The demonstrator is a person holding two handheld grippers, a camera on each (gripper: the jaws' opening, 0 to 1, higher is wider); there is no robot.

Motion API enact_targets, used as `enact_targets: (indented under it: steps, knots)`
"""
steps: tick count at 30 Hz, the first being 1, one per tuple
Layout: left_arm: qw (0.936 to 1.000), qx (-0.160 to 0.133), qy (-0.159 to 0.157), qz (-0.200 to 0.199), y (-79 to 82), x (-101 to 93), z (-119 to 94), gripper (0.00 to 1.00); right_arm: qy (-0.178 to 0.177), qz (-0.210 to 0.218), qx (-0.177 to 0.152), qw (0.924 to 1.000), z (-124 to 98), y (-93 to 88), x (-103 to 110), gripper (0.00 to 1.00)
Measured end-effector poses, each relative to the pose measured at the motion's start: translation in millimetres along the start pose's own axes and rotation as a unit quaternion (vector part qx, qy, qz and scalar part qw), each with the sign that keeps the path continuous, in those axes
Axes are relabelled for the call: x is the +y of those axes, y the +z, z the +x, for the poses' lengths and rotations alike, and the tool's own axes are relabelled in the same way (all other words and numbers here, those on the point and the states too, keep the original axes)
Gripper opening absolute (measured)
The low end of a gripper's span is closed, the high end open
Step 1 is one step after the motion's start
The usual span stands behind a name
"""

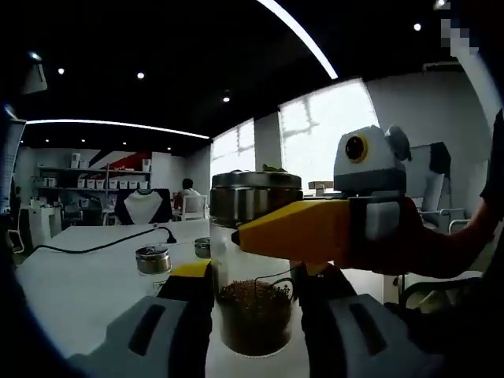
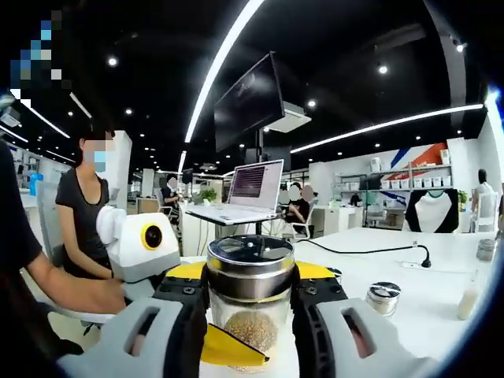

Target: Rotate the seasoning bottle until the label or dispensing opening points toward the visible target arrow and the bottle remains upright within the marked orientation range

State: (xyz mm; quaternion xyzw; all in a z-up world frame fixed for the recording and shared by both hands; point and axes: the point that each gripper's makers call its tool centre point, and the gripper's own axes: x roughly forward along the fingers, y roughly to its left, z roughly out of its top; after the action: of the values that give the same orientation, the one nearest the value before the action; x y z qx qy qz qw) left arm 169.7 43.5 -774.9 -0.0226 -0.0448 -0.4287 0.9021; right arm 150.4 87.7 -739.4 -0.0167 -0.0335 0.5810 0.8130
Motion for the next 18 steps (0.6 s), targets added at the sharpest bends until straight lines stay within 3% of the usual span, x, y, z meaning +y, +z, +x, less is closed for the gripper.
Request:
enact_targets:
  steps: [2,5,7,9,11,12,14,16,18]
  knots:
    - [0.9995,0.001,-0.03,0.006,1.1,-9.1,0,0.45,0.03,-0.035,0.005,0.9989,-3,3.6,9,0.39]
    - [0.9996,0.013,-0.026,0.001,1.3,-14.4,1,0.44,0.034,-0.038,0.007,0.9987,-5,3.4,10,0.39]
    - [0.9995,0.001,0.014,0.028,6.0,-8.4,1,0.44,0.024,-0.014,-0.015,0.9995,-6,7.5,6,0.4]
    - [0.997,0.012,0.063,0.043,5.5,0.5,1,0.44,-0.016,0.018,-0.027,0.9994,-7,7.3,-4,0.39]
    - [0.9899,0.021,0.119,0.074,5.1,13.1,0,0.44,-0.054,0.021,-0.034,0.9977,-6,5.4,-11,0.38]
    - [0.9872,0.024,0.133,0.084,4.2,15.4,0,0.44,-0.057,0.024,-0.031,0.9976,-4,3.7,-10,0.38]
    - [0.9855,0.027,0.139,0.093,1.2,14.7,0,0.44,-0.066,0.031,-0.019,0.9972,-1,1.7,-10,0.39]
    - [0.9883,0.023,0.134,0.07,-0.4,15.4,-1,0.44,-0.073,0.015,-0.008,0.9972,2,0.7,-8,0.38]
    - [0.9893,0.026,0.118,0.081,-0.9,15.8,0,0.44,-0.075,0.009,-0.003,0.9972,1,0.1,-8,0.38]
